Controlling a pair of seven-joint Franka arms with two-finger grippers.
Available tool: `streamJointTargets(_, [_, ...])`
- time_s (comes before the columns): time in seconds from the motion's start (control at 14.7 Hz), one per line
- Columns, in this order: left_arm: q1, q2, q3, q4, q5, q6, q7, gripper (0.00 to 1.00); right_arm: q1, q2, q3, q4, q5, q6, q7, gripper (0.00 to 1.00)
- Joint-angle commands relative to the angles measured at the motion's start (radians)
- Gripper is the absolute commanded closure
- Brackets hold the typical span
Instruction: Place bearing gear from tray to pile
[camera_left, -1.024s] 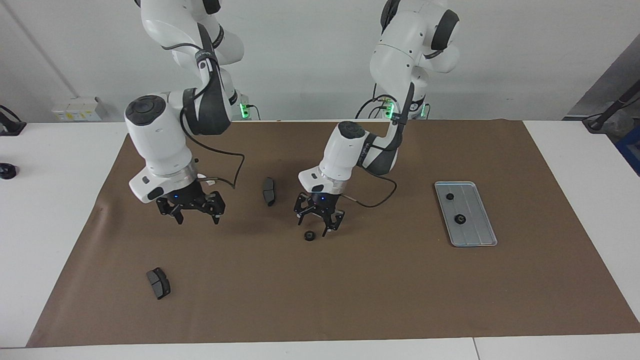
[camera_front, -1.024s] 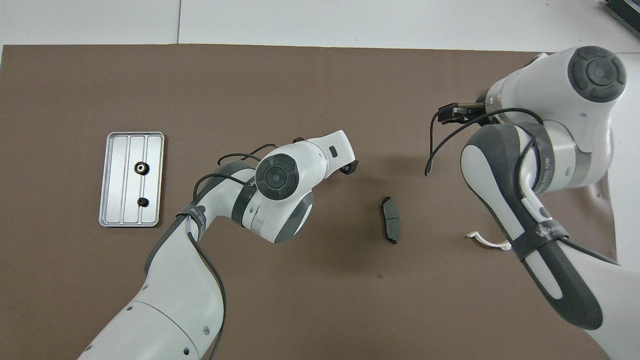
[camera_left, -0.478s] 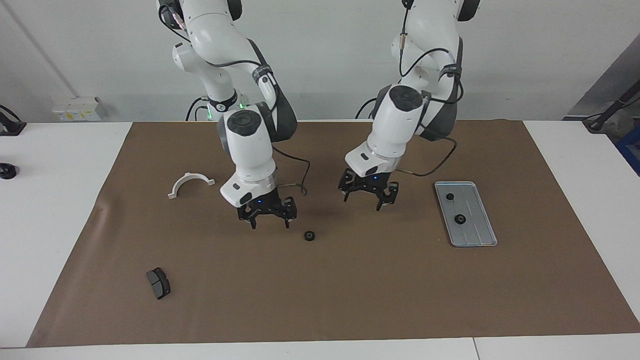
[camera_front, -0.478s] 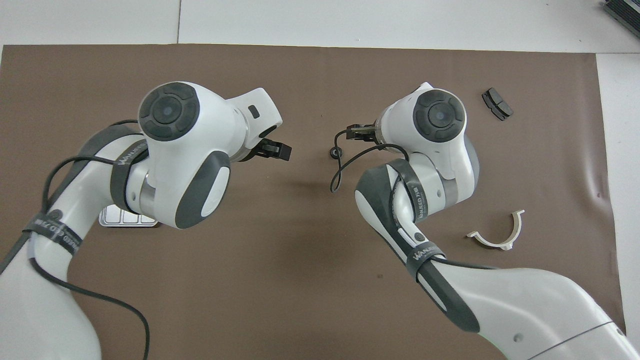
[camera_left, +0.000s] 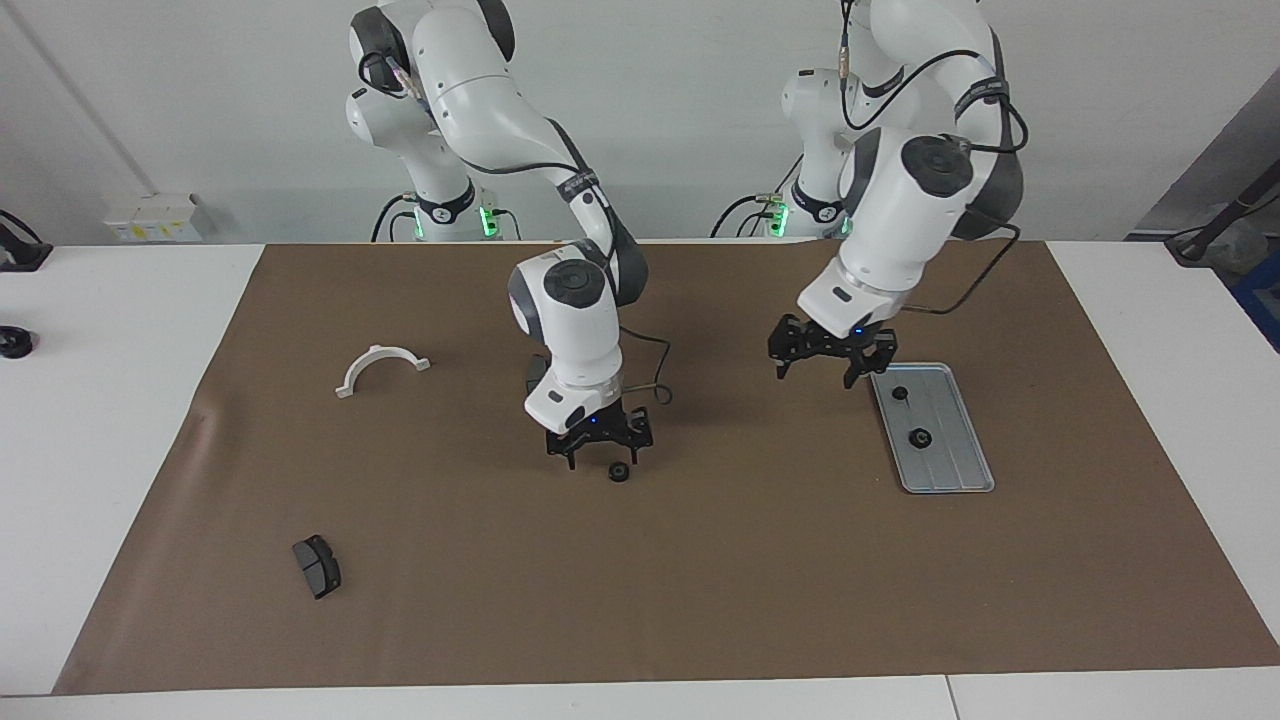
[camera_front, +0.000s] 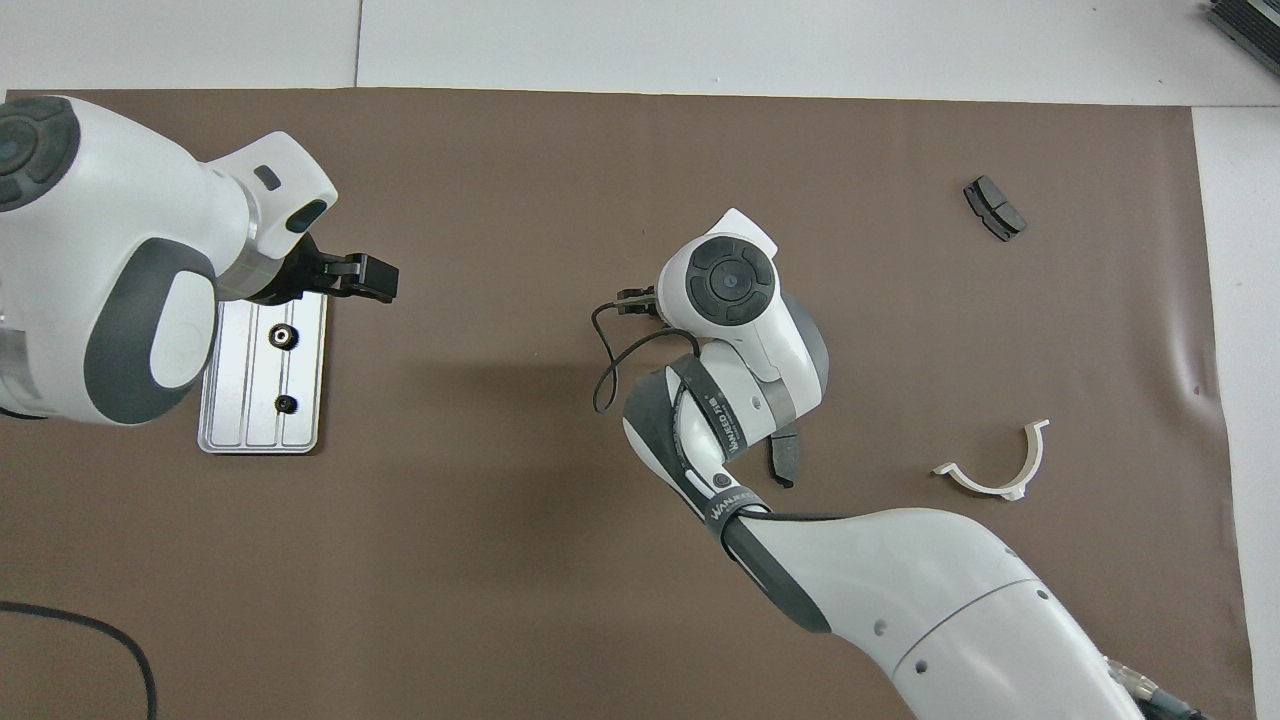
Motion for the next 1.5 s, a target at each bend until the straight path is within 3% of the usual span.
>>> streamJointTargets(0.0, [0.059, -0.044, -0.012, -0.098, 0.027, 0.048, 0.007, 0.0, -0.008, 0.007, -0.002, 0.016, -0.036, 0.016, -0.003, 0.16])
streamJointTargets(0.14, [0.094, -0.076, -0.012, -0.211, 0.032, 0.207, 0.01, 0.0, -0.01, 0.008, -0.002, 0.019, -0.036, 0.019, -0.003, 0.34])
streamJointTargets(0.27, [0.11, -0.103, -0.012, -0.311, 0.032, 0.317, 0.008, 0.0, -0.005, 0.013, -0.002, 0.019, -0.036, 0.022, -0.002, 0.37])
streamJointTargets(0.55, [0.133, -0.103, -0.012, -0.411, 0.032, 0.45, 0.01, 0.0, -0.002, 0.016, 0.0, 0.016, -0.036, 0.034, -0.005, 0.37])
streamJointTargets(0.82, [0.185, -0.028, -0.012, -0.44, 0.032, 0.576, 0.099, 0.0, 0.003, 0.008, -0.002, -0.014, -0.036, 0.026, -0.019, 0.37])
streamJointTargets(1.36, [0.199, 0.066, -0.012, -0.45, 0.032, 0.677, 0.143, 0.0, 0.01, 0.005, 0.0, -0.014, -0.036, -0.021, -0.019, 0.41])
streamJointTargets(1.43, [0.199, 0.071, -0.012, -0.45, 0.032, 0.687, 0.145, 0.04, 0.01, 0.004, 0.0, -0.014, -0.036, -0.024, -0.019, 0.41])
